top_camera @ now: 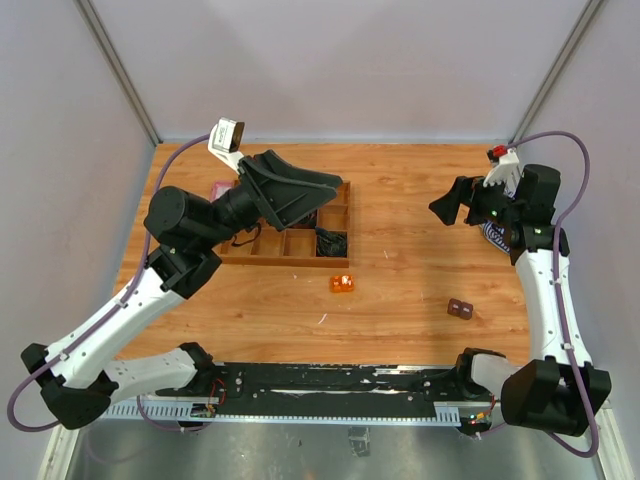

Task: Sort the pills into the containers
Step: Pick up the pill container at the center of the board.

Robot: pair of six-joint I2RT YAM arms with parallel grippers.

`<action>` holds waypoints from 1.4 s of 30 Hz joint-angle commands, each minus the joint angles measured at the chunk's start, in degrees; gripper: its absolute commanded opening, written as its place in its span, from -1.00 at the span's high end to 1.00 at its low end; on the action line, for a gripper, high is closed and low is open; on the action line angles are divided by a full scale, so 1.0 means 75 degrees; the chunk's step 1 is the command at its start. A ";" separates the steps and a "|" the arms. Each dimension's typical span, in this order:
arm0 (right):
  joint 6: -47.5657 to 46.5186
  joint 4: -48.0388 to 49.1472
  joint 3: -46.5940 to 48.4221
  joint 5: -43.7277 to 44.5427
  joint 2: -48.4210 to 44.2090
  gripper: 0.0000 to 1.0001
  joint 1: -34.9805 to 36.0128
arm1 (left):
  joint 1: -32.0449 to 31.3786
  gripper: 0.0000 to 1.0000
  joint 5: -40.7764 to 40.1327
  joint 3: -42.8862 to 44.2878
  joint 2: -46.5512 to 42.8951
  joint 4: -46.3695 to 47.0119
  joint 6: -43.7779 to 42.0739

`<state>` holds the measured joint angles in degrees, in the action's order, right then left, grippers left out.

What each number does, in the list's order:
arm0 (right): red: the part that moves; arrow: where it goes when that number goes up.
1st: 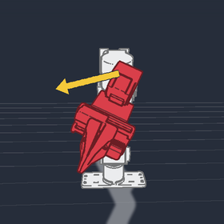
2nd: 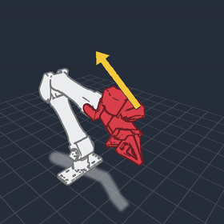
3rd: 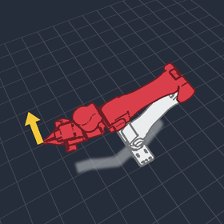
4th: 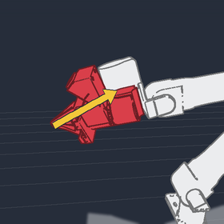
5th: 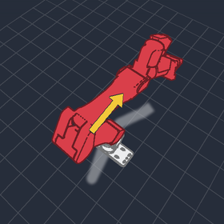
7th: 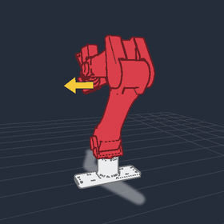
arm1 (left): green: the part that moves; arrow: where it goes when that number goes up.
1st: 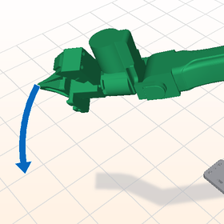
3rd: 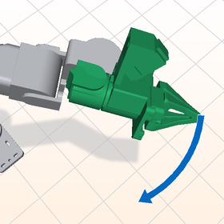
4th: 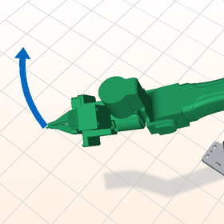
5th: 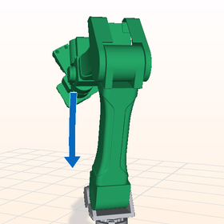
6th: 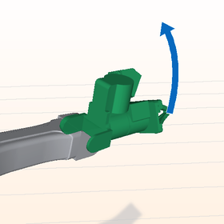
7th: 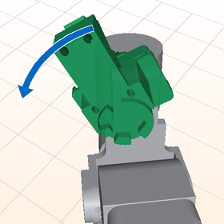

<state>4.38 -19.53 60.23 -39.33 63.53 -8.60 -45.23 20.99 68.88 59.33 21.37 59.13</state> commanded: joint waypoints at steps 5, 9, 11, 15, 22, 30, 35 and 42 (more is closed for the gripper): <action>0.0131 0.0213 -0.0130 0.0053 -0.0223 -0.97 0.0092 | -0.0131 -0.98 0.0127 0.0284 -0.0020 0.0117 -0.0051; 0.0139 0.0213 -0.0144 0.0011 -0.0228 -0.97 0.0092 | -0.0215 -0.99 0.0159 0.0319 0.0095 0.0116 -0.0060; 0.0142 0.0219 -0.0156 0.0015 -0.0221 -0.97 0.0095 | -0.0215 -0.99 0.0095 0.0306 0.0069 0.0116 -0.0151; 0.0114 0.0233 -0.0188 0.0028 -0.0241 -0.97 0.0092 | -0.0215 -0.98 -0.0021 0.0375 0.0226 -0.0192 -0.0303; 0.0083 0.0252 -0.0241 0.0066 -0.0305 -0.97 0.0090 | -0.0215 -0.99 -0.1026 0.0876 0.0095 -0.1352 -0.0923; 0.0125 0.0358 -0.0360 -0.0059 -0.0431 -0.97 0.0081 | -0.0215 -0.98 -0.1216 0.1100 0.0183 -0.1615 -0.0796; -0.0002 0.0383 -0.0363 -0.0191 -0.0407 -0.97 0.0086 | -0.0215 -0.99 -0.1356 0.1130 0.0209 -0.1733 -0.1083; -0.2069 -0.0191 -0.0266 -0.1475 -0.0446 -0.97 0.0023 | -0.0118 -0.99 -0.3482 0.0585 0.0132 -0.2421 -0.3490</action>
<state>-0.16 -18.26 58.22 -41.93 61.25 -8.60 -46.44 6.74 75.83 61.04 5.54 45.82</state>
